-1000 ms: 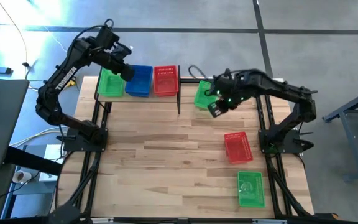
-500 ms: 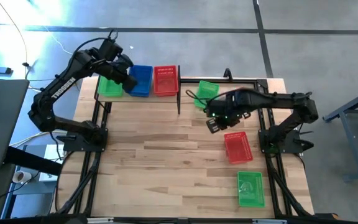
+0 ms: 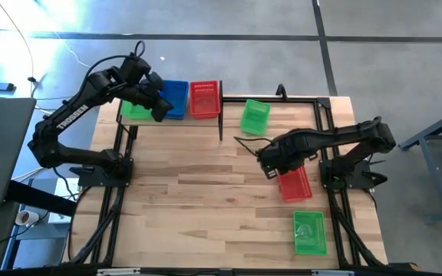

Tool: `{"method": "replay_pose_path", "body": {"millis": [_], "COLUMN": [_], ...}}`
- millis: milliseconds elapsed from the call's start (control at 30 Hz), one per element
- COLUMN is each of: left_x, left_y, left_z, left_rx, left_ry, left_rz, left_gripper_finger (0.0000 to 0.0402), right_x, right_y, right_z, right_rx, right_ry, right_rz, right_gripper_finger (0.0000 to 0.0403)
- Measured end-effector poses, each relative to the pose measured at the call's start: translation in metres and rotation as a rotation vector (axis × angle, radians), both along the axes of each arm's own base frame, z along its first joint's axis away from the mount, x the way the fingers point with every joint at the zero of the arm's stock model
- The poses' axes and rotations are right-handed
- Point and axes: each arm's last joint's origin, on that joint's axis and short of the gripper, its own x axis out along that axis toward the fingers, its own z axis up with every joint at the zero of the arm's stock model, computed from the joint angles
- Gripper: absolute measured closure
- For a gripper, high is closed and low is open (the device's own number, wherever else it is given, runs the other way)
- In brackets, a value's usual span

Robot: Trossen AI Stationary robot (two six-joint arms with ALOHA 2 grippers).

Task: Stack baskets on shelf by color
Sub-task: Stack the top green bin on top of the green bin on the shelf

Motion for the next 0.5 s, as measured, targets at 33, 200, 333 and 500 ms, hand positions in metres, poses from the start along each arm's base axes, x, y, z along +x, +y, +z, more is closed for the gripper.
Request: {"method": "replay_pose_path", "body": {"millis": [33,200,333,500], "left_x": [0.001,0.006,0.01,0.015], "left_y": [-0.002,-0.009,-0.012,-0.015], "left_z": [-0.001,-0.003,-0.003,-0.001], "left_rx": [0.0,-0.001,0.005,0.007], "left_ry": [-0.001,-0.002,-0.005,-0.028], "left_rz": [-0.007,-0.045,-0.07,-0.078], "left_gripper_finger": [0.0321,0.0321,0.0321,0.0321], "right_x": [-0.001,-0.017,-0.043,-0.067], "right_y": [0.001,0.0,0.0,-0.005], "right_z": [0.001,0.007,-0.001,-0.014], "right_rx": [-0.006,-0.059,-0.052,-0.052], "right_ry": [-0.008,-0.048,-0.043,-0.193], "right_rz": [-0.005,-0.045,-0.095,-0.157], "right_gripper_finger": [0.0309,0.0309,0.0309,0.0309]}}
